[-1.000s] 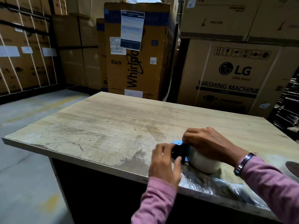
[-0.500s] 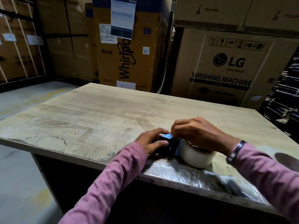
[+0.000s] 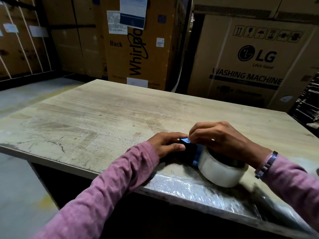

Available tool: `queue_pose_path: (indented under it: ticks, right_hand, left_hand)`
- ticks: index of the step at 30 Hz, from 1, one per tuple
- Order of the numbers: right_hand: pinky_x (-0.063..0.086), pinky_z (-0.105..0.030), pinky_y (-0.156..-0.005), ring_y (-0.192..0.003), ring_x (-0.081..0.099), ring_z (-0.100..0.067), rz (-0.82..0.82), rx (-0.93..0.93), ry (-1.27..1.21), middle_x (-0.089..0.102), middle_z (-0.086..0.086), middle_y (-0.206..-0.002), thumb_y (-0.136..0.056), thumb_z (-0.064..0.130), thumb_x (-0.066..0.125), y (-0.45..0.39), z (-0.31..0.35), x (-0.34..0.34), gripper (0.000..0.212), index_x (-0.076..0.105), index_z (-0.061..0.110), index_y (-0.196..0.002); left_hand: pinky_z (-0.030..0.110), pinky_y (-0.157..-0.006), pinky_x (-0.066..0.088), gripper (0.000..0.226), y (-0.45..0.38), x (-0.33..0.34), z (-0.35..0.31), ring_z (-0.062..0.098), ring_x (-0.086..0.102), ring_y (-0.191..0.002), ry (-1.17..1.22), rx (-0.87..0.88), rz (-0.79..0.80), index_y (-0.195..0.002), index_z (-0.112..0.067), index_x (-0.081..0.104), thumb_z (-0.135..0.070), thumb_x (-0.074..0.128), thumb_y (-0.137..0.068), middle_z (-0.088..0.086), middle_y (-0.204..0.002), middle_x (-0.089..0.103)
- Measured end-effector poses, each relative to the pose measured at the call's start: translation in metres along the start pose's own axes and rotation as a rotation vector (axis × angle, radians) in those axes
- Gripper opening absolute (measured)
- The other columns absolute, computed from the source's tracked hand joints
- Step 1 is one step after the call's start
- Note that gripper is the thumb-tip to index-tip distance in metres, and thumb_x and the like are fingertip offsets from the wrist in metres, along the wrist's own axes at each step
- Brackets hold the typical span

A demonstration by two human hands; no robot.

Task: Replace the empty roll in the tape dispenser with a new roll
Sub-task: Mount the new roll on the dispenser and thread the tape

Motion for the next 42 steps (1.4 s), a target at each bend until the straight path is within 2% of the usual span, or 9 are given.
queue_pose_path:
  ticks: [4, 14, 20, 23, 26, 30, 33, 38, 42]
  right_hand:
    - [0.053, -0.034, -0.066, -0.08, 0.065, -0.012, 0.016, -0.05, -0.003, 0.068, 0.005, -0.099, -0.1, 0.024, 0.058, -0.005, 0.011, 0.003, 0.018, 0.071, 0.014, -0.094]
    - [0.051, -0.035, -0.066, -0.081, 0.063, -0.009, -0.003, -0.066, 0.022, 0.066, 0.005, -0.099, -0.1, 0.021, 0.06, -0.007, 0.017, 0.003, 0.013, 0.069, 0.016, -0.093]
    - [0.052, -0.038, -0.069, -0.087, 0.063, -0.015, 0.053, -0.104, 0.056, 0.066, 0.005, -0.1, -0.099, 0.017, 0.063, -0.012, 0.024, 0.011, 0.01, 0.069, 0.019, -0.092]
    - [0.051, -0.038, -0.069, -0.086, 0.063, -0.014, 0.031, -0.069, 0.024, 0.065, 0.006, -0.101, -0.097, 0.019, 0.065, -0.01, 0.02, 0.01, 0.007, 0.07, 0.02, -0.092]
    - [0.052, -0.04, -0.07, -0.087, 0.064, -0.014, 0.008, 0.006, -0.066, 0.063, 0.007, -0.102, -0.094, 0.019, 0.069, -0.009, 0.01, 0.011, 0.004, 0.071, 0.02, -0.091]
    - [0.053, -0.042, -0.071, -0.085, 0.065, -0.014, 0.013, 0.072, -0.133, 0.064, 0.008, -0.098, -0.09, 0.017, 0.072, -0.011, 0.003, 0.014, 0.003, 0.073, 0.02, -0.09]
    - [0.055, -0.04, -0.072, -0.086, 0.066, -0.012, 0.018, 0.121, -0.152, 0.064, 0.009, -0.097, -0.089, 0.015, 0.072, -0.012, 0.002, 0.013, 0.005, 0.074, 0.02, -0.088]
    - [0.055, -0.036, -0.075, -0.086, 0.066, -0.011, 0.025, 0.169, -0.153, 0.065, 0.007, -0.096, -0.088, 0.015, 0.074, -0.013, 0.003, 0.012, 0.003, 0.076, 0.018, -0.087]
    - [0.054, -0.024, -0.077, -0.088, 0.067, -0.012, 0.025, 0.227, -0.21, 0.066, 0.002, -0.097, -0.089, 0.013, 0.073, -0.014, 0.006, 0.011, 0.004, 0.076, 0.014, -0.09]
  left_hand:
    - [0.014, -0.084, 0.043, 0.019, 0.001, 0.003, -0.004, -0.009, 0.057, -0.085, -0.01, 0.015, 0.047, -0.103, -0.018, 0.062, -0.015, 0.058, -0.084, -0.026, -0.086, 0.063]
    - [0.021, -0.086, 0.048, 0.021, 0.002, 0.002, -0.008, 0.009, 0.062, -0.093, 0.039, 0.033, 0.026, -0.107, -0.007, 0.062, -0.012, 0.057, -0.087, 0.003, -0.096, 0.065]
    - [0.014, -0.079, 0.046, 0.021, 0.006, 0.001, -0.014, -0.006, 0.062, -0.086, 0.009, 0.02, 0.007, -0.095, -0.031, 0.063, -0.013, 0.057, -0.086, -0.022, -0.085, 0.068]
    - [0.017, -0.08, 0.048, 0.019, 0.007, 0.001, -0.014, -0.001, 0.063, -0.086, 0.021, 0.023, -0.01, -0.099, -0.02, 0.063, -0.008, 0.056, -0.086, -0.011, -0.09, 0.067]
    - [0.026, -0.081, 0.052, 0.017, 0.011, -0.006, -0.014, 0.012, 0.066, -0.086, 0.112, 0.006, -0.079, -0.096, -0.012, 0.064, -0.008, 0.063, -0.08, 0.004, -0.09, 0.068]
    - [0.029, -0.073, 0.055, 0.017, 0.035, -0.018, -0.014, 0.009, 0.066, -0.076, 0.154, -0.05, -0.301, -0.084, -0.013, 0.057, -0.006, 0.071, -0.077, 0.0, -0.091, 0.065]
    - [0.017, -0.075, 0.052, 0.019, 0.048, -0.004, -0.026, 0.005, 0.063, -0.082, 0.023, -0.028, -0.357, -0.09, -0.002, 0.06, -0.007, 0.073, -0.076, 0.004, -0.096, 0.06]
    - [0.017, -0.071, 0.051, 0.01, 0.05, -0.01, -0.02, 0.014, 0.064, -0.077, -0.173, -0.134, -0.527, -0.082, -0.012, 0.065, -0.013, 0.073, -0.076, 0.003, -0.086, 0.065]
    - [0.013, -0.067, 0.046, 0.007, 0.049, -0.011, -0.025, 0.012, 0.059, -0.07, -0.268, -0.157, -0.513, -0.077, -0.017, 0.063, -0.011, 0.066, -0.078, -0.006, -0.076, 0.059]
Point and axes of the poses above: each hand's wrist, its own y-axis away from the middle knuckle, its own x-axis out of the palm, z = x × y, the point moved 10 cm from there along -y, towards the middle knuckle
